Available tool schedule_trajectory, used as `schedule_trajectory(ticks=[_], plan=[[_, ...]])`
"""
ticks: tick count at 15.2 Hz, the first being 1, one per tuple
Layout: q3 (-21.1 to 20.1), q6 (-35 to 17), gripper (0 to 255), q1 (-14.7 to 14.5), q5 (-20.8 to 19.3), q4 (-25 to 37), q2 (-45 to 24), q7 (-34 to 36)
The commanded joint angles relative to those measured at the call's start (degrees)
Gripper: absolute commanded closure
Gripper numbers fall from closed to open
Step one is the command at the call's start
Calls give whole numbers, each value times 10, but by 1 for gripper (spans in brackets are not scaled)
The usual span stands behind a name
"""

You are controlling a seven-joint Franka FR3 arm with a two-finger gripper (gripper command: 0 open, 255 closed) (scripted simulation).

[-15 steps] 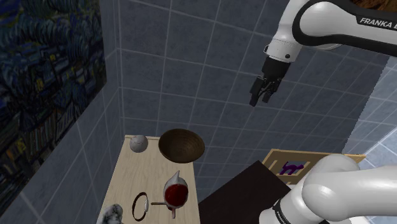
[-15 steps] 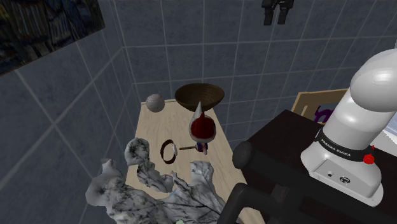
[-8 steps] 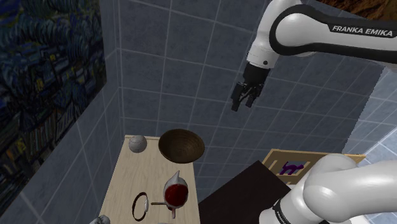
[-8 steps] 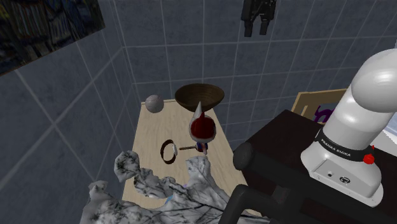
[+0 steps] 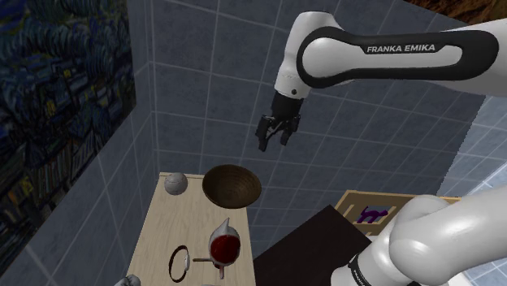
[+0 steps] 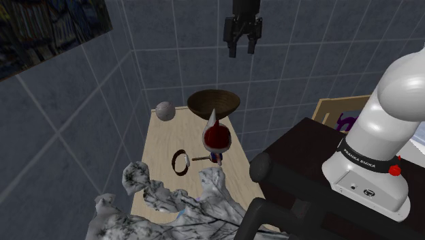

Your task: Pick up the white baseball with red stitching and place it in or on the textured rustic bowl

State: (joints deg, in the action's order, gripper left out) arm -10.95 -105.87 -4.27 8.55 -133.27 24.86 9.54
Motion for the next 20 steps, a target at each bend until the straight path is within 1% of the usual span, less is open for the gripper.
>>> schedule_trajectory(ticks=[1,5,9,15,20], plan=[[-14,-27,0,-5,3,9,-33,15],[-45,-71,0,-14,0,43,-107,50],[-71,-108,0,-24,-14,87,-186,90],[-98,-145,0,-47,-56,176,-313,153],[-105,-157,0,-79,-99,271,-422,203]])
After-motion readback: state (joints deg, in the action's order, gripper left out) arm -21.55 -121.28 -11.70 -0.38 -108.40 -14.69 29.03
